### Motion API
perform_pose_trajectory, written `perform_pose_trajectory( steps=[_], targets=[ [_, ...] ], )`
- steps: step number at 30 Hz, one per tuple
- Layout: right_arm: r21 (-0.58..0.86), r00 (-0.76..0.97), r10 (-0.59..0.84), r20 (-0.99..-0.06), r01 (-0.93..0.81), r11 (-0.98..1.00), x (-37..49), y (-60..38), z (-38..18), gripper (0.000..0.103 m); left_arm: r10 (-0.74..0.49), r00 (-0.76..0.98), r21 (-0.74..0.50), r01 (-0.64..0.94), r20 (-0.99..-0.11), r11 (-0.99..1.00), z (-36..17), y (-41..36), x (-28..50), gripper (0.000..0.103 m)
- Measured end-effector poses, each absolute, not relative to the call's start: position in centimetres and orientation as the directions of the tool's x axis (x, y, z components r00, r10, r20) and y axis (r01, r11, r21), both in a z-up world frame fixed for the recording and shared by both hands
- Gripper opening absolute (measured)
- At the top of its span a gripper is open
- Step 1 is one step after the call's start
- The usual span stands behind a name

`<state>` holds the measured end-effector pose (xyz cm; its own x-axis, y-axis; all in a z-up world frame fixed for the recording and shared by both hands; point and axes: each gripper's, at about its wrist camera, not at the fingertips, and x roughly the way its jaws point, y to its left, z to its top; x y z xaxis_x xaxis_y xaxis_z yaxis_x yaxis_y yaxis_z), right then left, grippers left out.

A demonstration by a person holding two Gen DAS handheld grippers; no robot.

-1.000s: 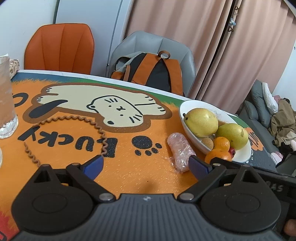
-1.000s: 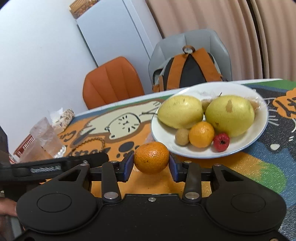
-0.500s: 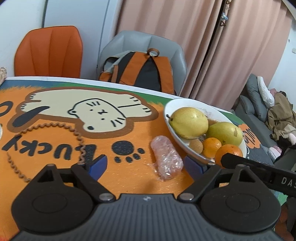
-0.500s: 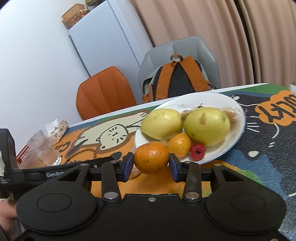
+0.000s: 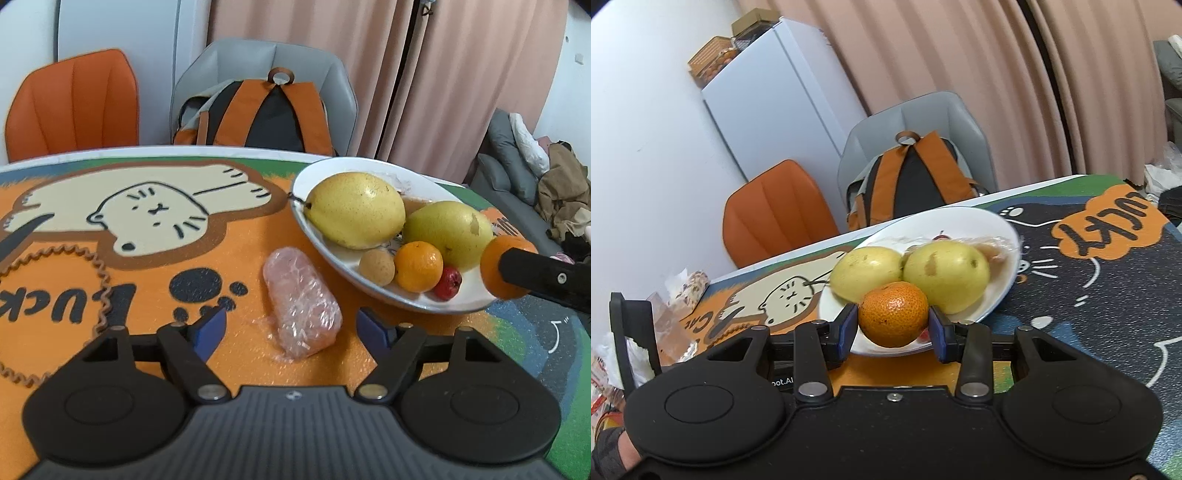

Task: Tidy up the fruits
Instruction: 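Lift the mandarin with the right tool while the left tool grasps the wrapped pink item, then carry the mandarin and the wrapped pink item over the plate with both tools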

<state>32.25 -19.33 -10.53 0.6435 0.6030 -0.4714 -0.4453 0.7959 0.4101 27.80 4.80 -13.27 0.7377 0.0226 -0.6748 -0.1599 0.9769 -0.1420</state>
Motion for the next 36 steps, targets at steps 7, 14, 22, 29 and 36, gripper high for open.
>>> perform_pose_trajectory(
  steps=[7,14,22,29,36],
  targets=[
    [0.42,0.643,0.599,-0.476,-0.433,0.798,32.6,-19.6,-10.9,0.039,0.064,0.732,-0.103,-0.18,-0.678,0.978,-13.4,4.3,29.2,0.068],
    [0.421,0.646,0.597,-0.476,-0.429,0.799,32.7,-19.7,-10.9,0.039,0.114,0.721,-0.063,-0.214,-0.683,0.975,-13.1,4.5,29.0,0.034],
    [0.436,0.651,0.601,-0.463,-0.423,0.795,32.7,-19.9,-10.7,0.039,0.07,0.728,-0.134,-0.218,-0.682,0.967,-12.1,5.5,27.0,0.034],
    [0.433,0.652,0.601,-0.462,-0.425,0.795,32.5,-19.4,-10.0,0.039,0.059,0.765,-0.165,-0.212,-0.642,0.963,-9.8,5.2,25.7,0.034],
    [0.399,0.658,0.59,-0.468,-0.439,0.805,32.6,-19.3,-9.0,0.039,0.041,0.798,-0.191,-0.194,-0.601,0.962,-7.8,5.0,25.5,0.034]
  ],
)
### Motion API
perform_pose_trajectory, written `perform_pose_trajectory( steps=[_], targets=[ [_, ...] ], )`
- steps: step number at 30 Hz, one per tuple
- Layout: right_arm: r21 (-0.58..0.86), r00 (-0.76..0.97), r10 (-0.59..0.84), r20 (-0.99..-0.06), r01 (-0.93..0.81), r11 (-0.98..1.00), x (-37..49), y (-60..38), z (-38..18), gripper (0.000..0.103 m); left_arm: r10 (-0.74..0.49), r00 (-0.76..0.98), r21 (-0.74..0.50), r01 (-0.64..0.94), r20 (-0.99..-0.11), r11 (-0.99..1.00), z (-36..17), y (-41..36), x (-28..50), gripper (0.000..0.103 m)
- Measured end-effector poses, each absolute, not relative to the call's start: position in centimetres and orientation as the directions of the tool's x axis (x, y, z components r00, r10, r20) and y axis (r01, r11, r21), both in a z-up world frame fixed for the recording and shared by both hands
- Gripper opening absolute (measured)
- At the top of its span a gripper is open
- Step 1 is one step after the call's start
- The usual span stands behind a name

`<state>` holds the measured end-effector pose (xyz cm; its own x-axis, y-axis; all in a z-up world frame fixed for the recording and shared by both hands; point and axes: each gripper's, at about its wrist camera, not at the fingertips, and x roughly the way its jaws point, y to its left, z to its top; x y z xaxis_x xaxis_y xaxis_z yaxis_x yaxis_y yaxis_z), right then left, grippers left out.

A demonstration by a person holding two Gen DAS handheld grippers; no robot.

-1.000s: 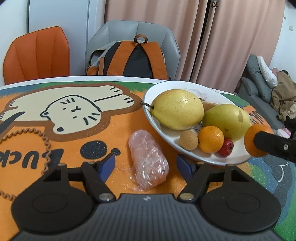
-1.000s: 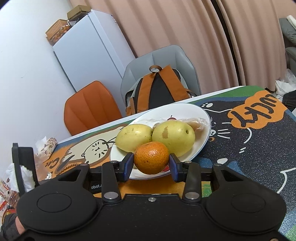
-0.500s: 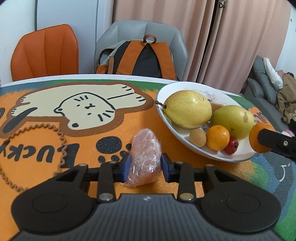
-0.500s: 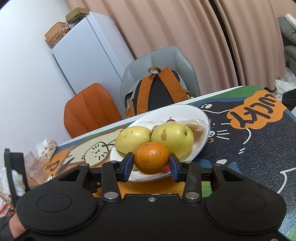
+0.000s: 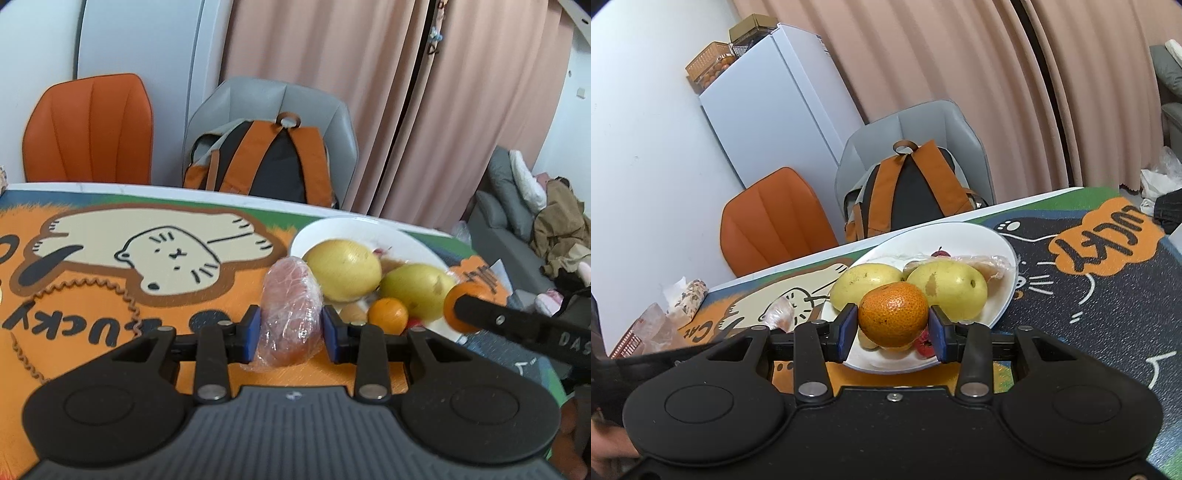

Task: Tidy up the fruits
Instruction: 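Carry the mandarin and the wrapped pink item over the plate with both tools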

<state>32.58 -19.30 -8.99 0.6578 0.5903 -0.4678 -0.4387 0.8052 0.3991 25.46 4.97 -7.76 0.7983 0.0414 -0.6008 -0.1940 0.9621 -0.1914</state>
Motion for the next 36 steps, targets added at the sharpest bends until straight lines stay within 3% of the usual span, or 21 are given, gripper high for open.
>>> perform_pose_trajectory(
  steps=[36],
  targets=[
    [0.286,0.673,0.532,-0.514,-0.451,0.846,41.6,-17.2,-6.2,0.039,-0.049,0.834,-0.229,-0.094,-0.55,0.969,-5.5,4.2,33.8,0.033]
  ],
)
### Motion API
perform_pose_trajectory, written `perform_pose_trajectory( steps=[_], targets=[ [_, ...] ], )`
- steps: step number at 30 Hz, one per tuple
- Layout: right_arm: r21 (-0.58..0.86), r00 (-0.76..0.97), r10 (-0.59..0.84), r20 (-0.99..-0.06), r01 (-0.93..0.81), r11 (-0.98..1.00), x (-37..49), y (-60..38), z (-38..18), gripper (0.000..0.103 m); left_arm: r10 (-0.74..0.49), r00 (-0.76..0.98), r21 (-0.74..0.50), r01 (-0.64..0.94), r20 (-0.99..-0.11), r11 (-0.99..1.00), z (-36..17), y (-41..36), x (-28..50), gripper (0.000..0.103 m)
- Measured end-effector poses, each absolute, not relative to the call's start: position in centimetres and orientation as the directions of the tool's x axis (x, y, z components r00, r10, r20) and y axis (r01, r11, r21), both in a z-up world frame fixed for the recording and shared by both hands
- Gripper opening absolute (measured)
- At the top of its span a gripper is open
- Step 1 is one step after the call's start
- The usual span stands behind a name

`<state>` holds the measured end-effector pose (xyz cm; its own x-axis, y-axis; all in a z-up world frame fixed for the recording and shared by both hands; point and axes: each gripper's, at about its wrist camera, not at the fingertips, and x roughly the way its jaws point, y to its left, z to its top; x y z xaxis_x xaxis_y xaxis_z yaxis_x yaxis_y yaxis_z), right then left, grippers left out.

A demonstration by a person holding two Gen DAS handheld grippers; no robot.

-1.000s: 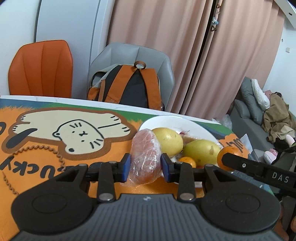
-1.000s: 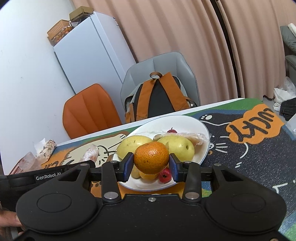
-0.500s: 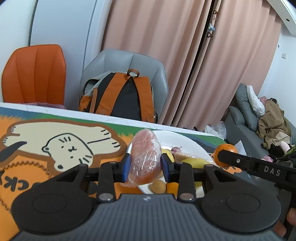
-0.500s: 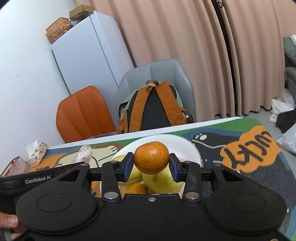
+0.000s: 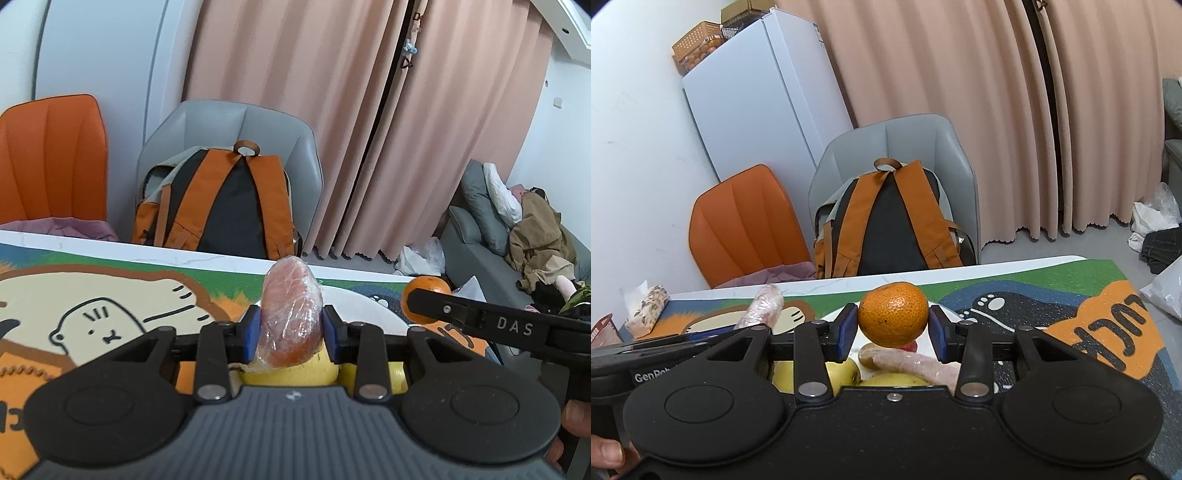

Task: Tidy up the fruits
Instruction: 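Carry the mandarin and the wrapped pink item over the plate with both tools, then open both tools to release the mandarin and pink item onto the plate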

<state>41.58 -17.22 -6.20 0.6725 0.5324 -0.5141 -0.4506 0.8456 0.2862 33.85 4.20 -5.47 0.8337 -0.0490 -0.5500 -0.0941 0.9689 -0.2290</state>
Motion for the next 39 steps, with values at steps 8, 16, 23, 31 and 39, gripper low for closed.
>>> perform_pose_trajectory(
  steps=[8,16,23,31,39],
  targets=[
    [0.268,0.662,0.52,-0.54,-0.45,0.852,43.4,-16.9,-6.9,0.039,-0.066,0.821,-0.217,-0.072,-0.568,0.973,-6.3,3.8,36.4,0.033],
    [0.306,0.644,0.542,-0.54,-0.45,0.839,44.4,-17.0,-9.2,0.039,-0.079,0.801,-0.195,-0.048,-0.593,0.98,-7.2,2.9,38.8,0.034],
    [0.282,0.649,0.52,-0.555,-0.441,0.852,44.8,-17.0,-9.9,0.039,-0.068,0.771,-0.187,-0.067,-0.633,0.98,-8.0,2.4,40.8,0.036],
    [0.309,0.64,0.54,-0.547,-0.444,0.841,44.8,-17.3,-9.7,0.04,-0.05,0.787,-0.2,-0.094,-0.614,0.975,-7.3,3.0,39.5,0.038],
    [0.335,0.651,0.565,-0.507,-0.455,0.825,44.4,-18.1,-8.2,0.051,-0.034,0.802,-0.212,-0.117,-0.597,0.97,-6.3,3.6,37.0,0.055]
  ],
)
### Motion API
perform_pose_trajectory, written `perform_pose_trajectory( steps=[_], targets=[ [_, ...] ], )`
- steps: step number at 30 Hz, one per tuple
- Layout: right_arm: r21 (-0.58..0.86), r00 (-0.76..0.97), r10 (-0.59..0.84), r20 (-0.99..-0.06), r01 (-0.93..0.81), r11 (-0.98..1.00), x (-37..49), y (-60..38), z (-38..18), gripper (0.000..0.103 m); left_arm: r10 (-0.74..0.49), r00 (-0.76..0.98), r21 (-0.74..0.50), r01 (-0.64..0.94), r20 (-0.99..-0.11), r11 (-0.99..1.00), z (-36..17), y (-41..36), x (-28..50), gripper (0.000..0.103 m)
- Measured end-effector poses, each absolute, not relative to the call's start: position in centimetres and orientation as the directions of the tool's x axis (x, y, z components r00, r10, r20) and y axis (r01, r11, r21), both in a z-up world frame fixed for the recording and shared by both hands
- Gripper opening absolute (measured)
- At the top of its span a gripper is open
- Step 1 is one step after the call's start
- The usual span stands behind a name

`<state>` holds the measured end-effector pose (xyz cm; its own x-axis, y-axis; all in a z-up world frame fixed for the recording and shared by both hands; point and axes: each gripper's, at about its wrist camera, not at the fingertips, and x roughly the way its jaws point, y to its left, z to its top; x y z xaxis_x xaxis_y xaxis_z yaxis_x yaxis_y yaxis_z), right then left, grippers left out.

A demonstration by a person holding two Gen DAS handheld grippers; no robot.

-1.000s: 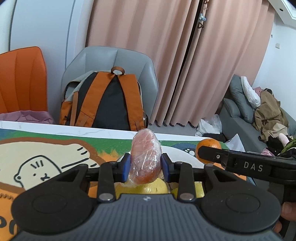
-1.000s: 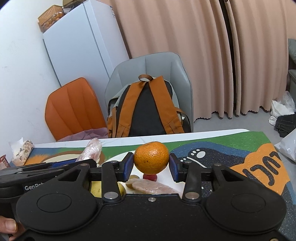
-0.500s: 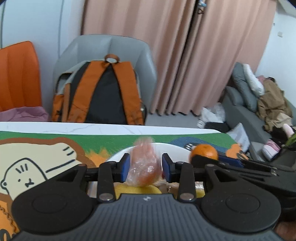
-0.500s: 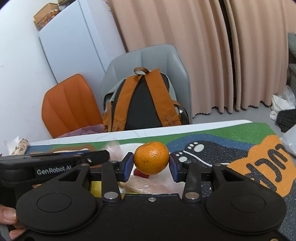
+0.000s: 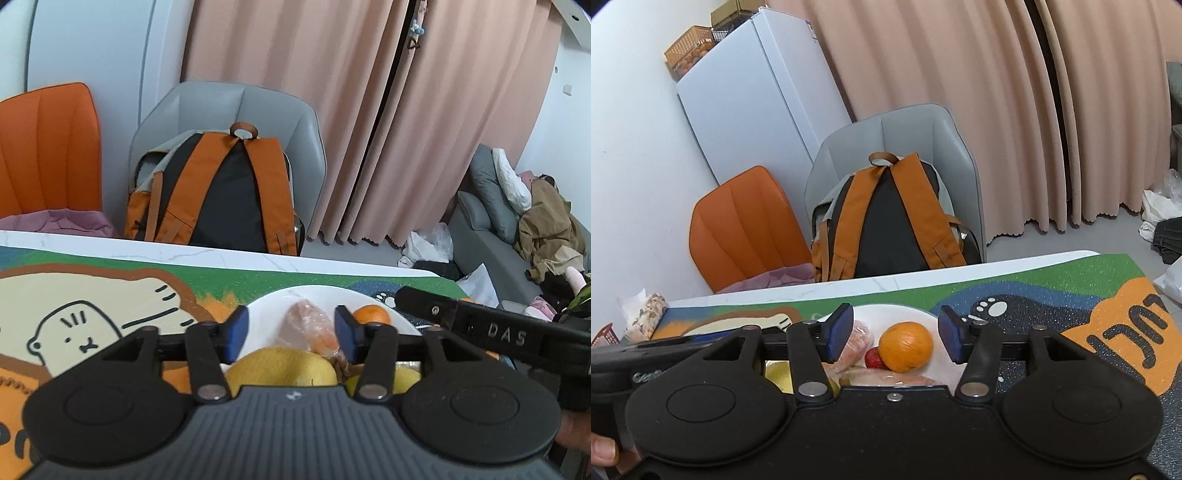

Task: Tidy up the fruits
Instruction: 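Open both tools to release the mandarin and pink item onto the plate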

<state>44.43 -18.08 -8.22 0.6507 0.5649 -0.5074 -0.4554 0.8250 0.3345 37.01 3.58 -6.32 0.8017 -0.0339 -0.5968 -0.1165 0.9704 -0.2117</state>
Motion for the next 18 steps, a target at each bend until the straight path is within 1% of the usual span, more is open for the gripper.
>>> perform_pose_trajectory(
  steps=[5,6,7,9,11,14,15,17,18],
  targets=[
    [0.342,0.632,0.589,-0.504,-0.481,0.808,43.8,-17.7,-7.5,0.051,-0.01,0.804,-0.206,-0.14,-0.595,0.968,-5.6,3.9,35.5,0.062],
    [0.343,0.628,0.592,-0.504,-0.484,0.805,43.6,-17.6,-7.3,0.052,-0.006,0.801,-0.203,-0.145,-0.598,0.969,-5.4,3.9,35.1,0.064],
    [0.339,0.63,0.592,-0.504,-0.486,0.806,43.2,-17.6,-7.1,0.054,0.001,0.799,-0.193,-0.146,-0.601,0.97,-5.3,4.0,34.9,0.065],
    [0.327,0.634,0.592,-0.498,-0.495,0.805,42.5,-17.6,-6.7,0.057,0.021,0.797,-0.167,-0.153,-0.604,0.974,-4.8,4.1,34.3,0.074],
    [0.332,0.629,0.594,-0.502,-0.494,0.804,42.2,-17.7,-6.5,0.058,0.038,0.798,-0.161,-0.168,-0.601,0.973,-4.5,4.2,33.7,0.076],
    [0.325,0.626,0.589,-0.511,-0.493,0.807,41.6,-17.9,-6.1,0.059,0.03,0.798,-0.171,-0.166,-0.602,0.971,-4.0,4.1,32.9,0.077],
    [0.32,0.628,0.588,-0.51,-0.496,0.807,41.3,-18.1,-5.8,0.061,0.033,0.799,-0.165,-0.163,-0.6,0.973,-3.8,4.1,32.6,0.078],
    [0.315,0.631,0.587,-0.508,-0.498,0.808,40.7,-18.3,-5.3,0.071,0.054,0.804,-0.143,-0.171,-0.592,0.975,-3.4,3.8,31.9,0.083],
    [0.311,0.635,0.584,-0.505,-0.498,0.81,40.4,-18.4,-5.0,0.073,0.06,0.806,-0.139,-0.174,-0.589,0.975,-3.3,3.8,31.5,0.085]
  ],
)
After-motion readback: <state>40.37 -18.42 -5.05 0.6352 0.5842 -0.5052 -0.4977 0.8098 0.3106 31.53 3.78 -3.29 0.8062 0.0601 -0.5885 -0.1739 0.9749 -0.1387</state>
